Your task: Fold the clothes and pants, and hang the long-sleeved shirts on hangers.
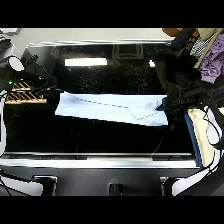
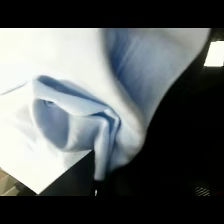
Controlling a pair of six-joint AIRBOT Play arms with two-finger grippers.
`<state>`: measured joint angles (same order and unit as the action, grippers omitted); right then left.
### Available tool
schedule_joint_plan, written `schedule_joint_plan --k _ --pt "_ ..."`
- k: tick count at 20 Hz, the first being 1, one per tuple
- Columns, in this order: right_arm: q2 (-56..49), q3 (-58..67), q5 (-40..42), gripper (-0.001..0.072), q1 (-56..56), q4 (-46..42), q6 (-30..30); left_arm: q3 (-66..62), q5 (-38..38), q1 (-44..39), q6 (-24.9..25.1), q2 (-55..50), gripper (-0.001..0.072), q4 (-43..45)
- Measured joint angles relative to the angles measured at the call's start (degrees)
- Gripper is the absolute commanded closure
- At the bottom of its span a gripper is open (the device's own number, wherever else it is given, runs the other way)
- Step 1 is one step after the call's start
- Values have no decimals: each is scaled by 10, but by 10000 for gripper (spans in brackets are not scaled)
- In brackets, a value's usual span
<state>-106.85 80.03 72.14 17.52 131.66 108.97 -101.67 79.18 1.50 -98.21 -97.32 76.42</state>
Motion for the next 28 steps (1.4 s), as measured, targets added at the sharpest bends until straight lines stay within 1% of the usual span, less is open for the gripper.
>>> schedule_joint_plan --k 1,4,7,12,16,19,22,25,28 --pt "5 0 -4 681 -2 -3 -6 1 0 -4 0 0 692 -4" --pt "41 3 0 681 -5 -5 -36 18 -17 -27 0 -2 690 -50" --pt "98 14 19 681 -7 -4 -72 63 -78 -80 0 -10 690 -146" --pt "187 58 41 680 -7 -5 -129 115 -251 -224 -8 -62 692 -304" --pt "228 90 71 680 -7 -5 -153 117 -388 -335 -14 -115 692 -413" --pt "246 105 85 680 -7 -4 -167 97 -457 -400 -37 -153 692 -455" --pt "263 111 93 680 -7 -3 -178 57 -493 -441 -60 -195 692 -476" --pt "276 114 99 680 -7 -2 -182 11 -505 -465 -85 -235 692 -485" --pt "281 115 100 680 -7 -2 -186 -24 -502 -475 -96 -259 691 -488"
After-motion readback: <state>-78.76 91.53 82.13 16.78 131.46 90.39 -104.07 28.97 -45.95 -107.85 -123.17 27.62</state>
